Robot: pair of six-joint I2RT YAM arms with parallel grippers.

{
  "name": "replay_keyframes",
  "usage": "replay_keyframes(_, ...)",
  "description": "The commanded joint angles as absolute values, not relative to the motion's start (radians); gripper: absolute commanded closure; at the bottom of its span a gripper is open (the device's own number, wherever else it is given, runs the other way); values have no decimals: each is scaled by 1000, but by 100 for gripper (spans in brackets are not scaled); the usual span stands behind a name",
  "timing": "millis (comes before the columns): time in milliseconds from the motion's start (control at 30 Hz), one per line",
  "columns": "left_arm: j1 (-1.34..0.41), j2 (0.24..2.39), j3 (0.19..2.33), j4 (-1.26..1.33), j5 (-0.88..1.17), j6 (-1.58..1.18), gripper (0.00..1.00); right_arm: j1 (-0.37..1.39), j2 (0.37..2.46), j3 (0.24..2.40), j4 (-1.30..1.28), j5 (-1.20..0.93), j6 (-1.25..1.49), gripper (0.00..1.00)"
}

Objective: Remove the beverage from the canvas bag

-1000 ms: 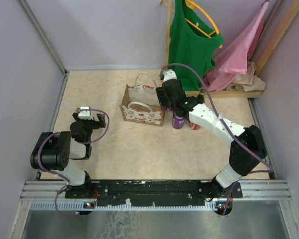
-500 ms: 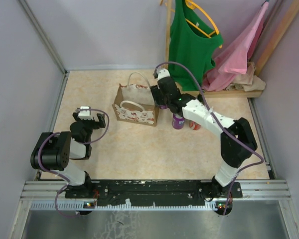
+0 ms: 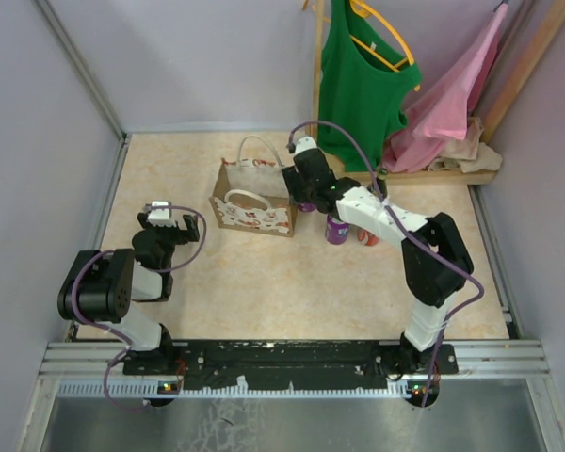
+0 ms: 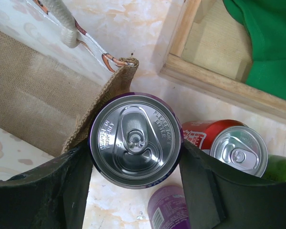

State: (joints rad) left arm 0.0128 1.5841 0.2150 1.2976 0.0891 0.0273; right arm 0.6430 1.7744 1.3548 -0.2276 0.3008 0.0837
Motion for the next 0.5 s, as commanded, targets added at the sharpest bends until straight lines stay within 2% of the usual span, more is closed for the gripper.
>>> replay_keyframes(0,10,1592,225,1312,86,35,0,634,1749,1360,-107,298,112,100)
replay_keyframes(467,10,1593,225,1312,86,35,0,634,1699,1185,-31,322,164,100)
